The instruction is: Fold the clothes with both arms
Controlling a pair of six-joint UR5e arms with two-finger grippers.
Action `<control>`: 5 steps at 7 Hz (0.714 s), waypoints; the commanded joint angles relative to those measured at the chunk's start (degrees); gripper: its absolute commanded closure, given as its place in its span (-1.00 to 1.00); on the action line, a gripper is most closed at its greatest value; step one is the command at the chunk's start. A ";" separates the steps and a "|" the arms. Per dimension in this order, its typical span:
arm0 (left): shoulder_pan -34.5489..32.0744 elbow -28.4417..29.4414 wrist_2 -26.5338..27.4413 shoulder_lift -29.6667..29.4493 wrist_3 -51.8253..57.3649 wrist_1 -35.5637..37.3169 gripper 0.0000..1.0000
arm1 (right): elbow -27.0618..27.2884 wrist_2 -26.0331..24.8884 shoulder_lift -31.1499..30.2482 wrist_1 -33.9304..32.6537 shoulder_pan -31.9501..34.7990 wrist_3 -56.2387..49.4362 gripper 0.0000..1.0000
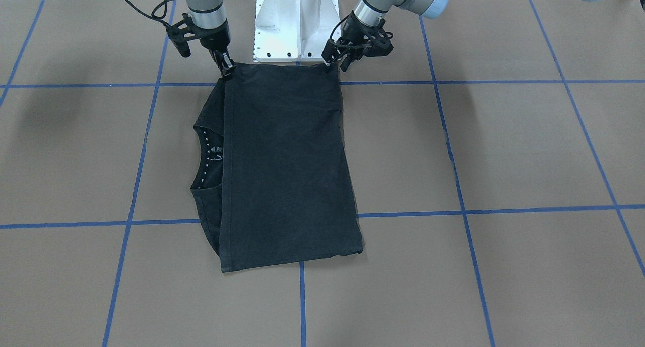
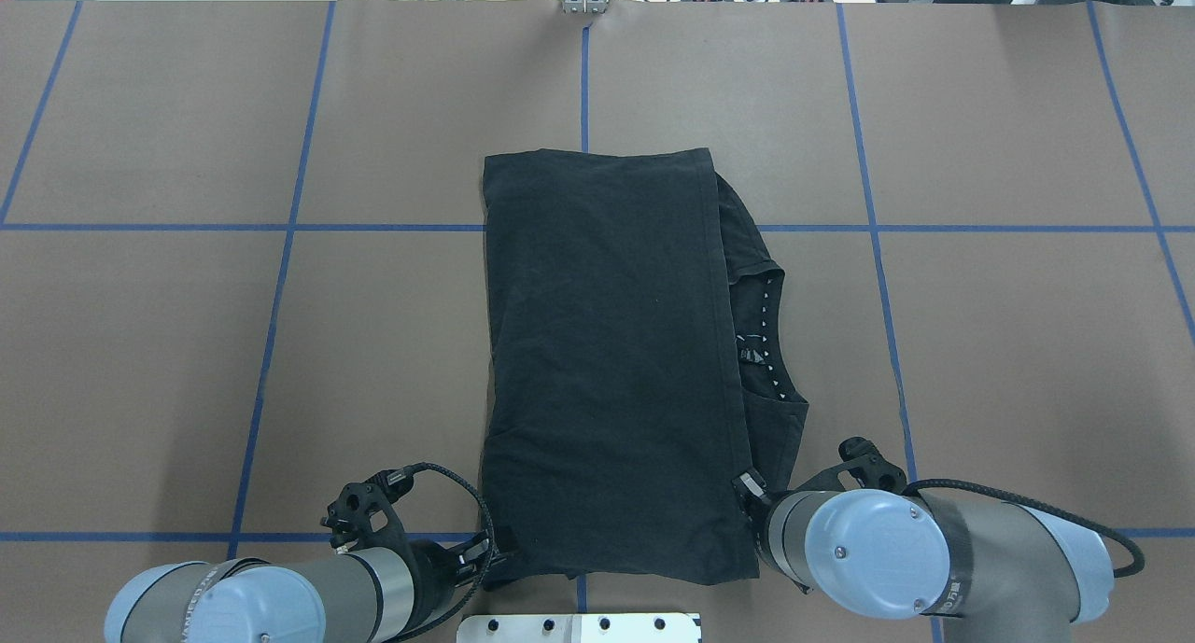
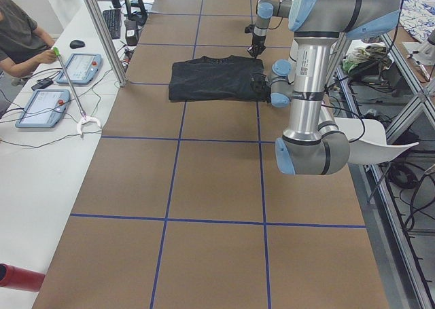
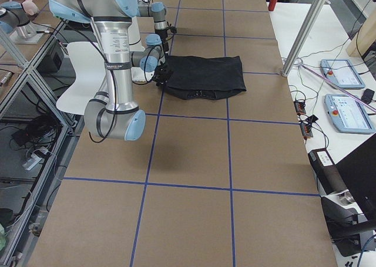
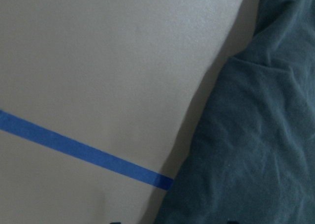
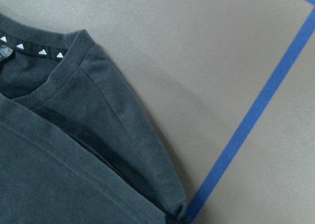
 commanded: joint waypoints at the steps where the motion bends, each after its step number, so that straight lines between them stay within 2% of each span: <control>1: 0.09 0.37 0.02 -0.14 0.29 0.42 -0.45 | 0.00 0.33 0.06 0.00 0.06 -0.13 1.00; 2: 0.09 0.28 0.02 -0.05 0.29 0.42 -0.42 | -0.08 0.33 0.15 0.00 0.06 -0.13 1.00; 3: 0.09 0.37 0.02 -0.14 0.12 0.42 -0.23 | -0.08 0.33 0.15 0.00 0.06 -0.13 1.00; 4: 0.44 0.37 0.02 -0.05 0.03 0.51 0.18 | -0.08 0.33 0.06 0.00 0.06 -0.13 1.00; 5: 0.53 0.45 0.02 -0.05 0.03 0.51 0.85 | -0.17 0.33 0.06 -0.09 0.14 -0.13 1.00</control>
